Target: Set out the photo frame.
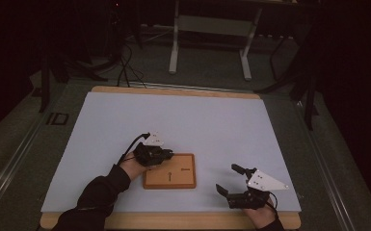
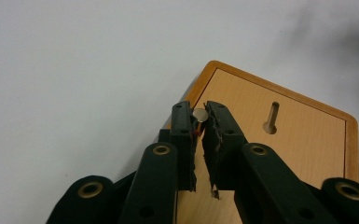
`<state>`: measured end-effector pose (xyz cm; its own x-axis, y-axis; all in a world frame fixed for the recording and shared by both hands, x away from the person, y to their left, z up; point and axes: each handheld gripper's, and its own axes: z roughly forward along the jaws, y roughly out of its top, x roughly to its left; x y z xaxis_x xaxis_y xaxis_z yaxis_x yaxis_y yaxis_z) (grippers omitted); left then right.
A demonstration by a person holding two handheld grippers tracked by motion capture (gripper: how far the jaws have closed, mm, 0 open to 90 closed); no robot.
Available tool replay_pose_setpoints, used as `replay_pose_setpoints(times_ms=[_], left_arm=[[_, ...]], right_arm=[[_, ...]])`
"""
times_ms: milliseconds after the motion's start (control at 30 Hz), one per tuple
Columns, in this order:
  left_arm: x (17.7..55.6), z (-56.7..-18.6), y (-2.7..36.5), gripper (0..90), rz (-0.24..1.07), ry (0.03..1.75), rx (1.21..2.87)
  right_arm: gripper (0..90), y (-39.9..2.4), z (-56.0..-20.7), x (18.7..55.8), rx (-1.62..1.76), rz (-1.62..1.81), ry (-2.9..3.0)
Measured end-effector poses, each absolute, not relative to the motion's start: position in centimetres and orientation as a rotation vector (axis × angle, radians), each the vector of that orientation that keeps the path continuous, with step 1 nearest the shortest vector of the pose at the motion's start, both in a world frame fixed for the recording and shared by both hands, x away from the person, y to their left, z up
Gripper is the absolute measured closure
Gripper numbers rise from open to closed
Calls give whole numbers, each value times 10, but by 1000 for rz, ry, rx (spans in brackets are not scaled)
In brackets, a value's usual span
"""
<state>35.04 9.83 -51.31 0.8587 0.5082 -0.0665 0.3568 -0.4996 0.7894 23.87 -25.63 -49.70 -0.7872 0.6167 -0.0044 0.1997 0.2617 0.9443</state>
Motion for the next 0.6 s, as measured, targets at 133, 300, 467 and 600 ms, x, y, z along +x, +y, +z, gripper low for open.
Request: replay_pose_setpoints(times_ms=[133,300,467,600], left_arm=[[351,-514,98,836,221,615,2149],[356,-515,101,836,173,616,2137],[362,-515,103,838,124,641,2121],[366,-513,103,843,93,658,2128]], right_arm=[[109,-254,-499,238,721,1507,2192],[134,-244,-500,235,643,1428,2238],[132,-230,-501,230,541,1342,2266],[136,-209,-503,222,370,1188,2291]])
